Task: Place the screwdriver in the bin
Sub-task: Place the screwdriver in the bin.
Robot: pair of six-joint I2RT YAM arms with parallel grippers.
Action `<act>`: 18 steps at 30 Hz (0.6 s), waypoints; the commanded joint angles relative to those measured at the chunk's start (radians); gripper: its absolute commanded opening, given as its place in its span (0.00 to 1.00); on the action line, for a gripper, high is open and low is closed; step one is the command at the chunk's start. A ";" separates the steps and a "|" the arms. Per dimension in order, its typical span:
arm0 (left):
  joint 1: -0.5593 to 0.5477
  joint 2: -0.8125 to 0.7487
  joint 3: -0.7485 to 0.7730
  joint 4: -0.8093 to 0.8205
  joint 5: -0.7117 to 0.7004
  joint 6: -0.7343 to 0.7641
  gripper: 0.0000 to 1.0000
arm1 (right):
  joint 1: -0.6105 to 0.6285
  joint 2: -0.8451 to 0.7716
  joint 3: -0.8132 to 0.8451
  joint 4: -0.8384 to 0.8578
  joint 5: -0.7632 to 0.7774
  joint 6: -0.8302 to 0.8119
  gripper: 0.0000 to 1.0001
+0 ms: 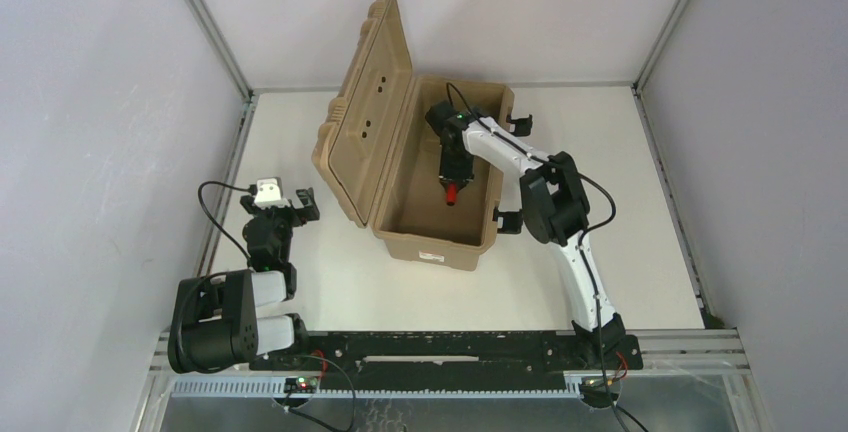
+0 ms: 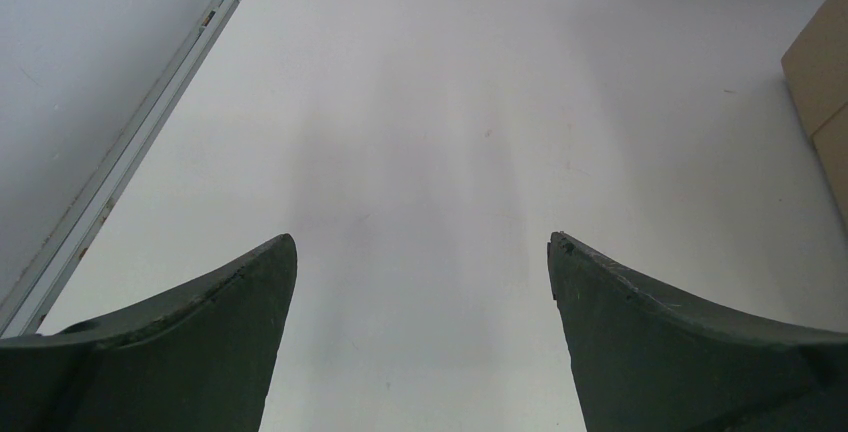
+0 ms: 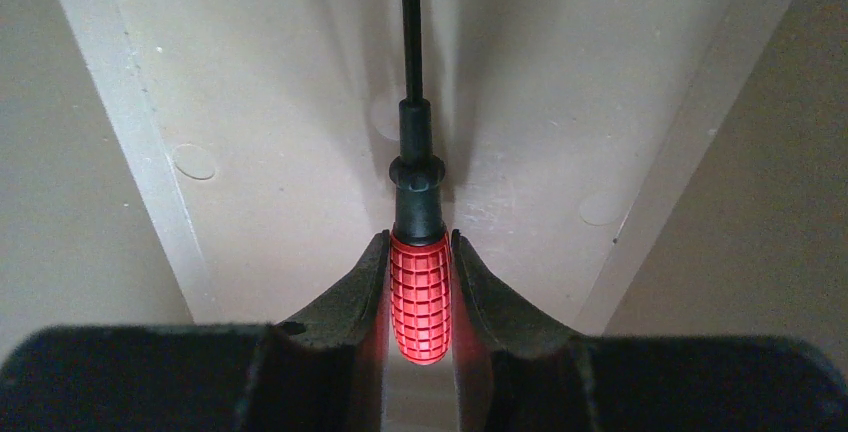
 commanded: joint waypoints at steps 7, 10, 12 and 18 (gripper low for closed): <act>-0.005 -0.013 0.039 0.034 -0.006 0.000 1.00 | 0.005 0.025 0.006 0.046 -0.017 -0.025 0.18; -0.005 -0.013 0.039 0.033 -0.006 -0.001 1.00 | 0.005 0.024 -0.005 0.054 -0.023 -0.026 0.24; -0.005 -0.013 0.040 0.033 -0.006 -0.001 1.00 | 0.003 0.025 -0.008 0.055 -0.025 -0.027 0.27; -0.006 -0.013 0.039 0.034 -0.006 0.000 1.00 | 0.000 0.010 -0.014 0.051 -0.018 -0.027 0.36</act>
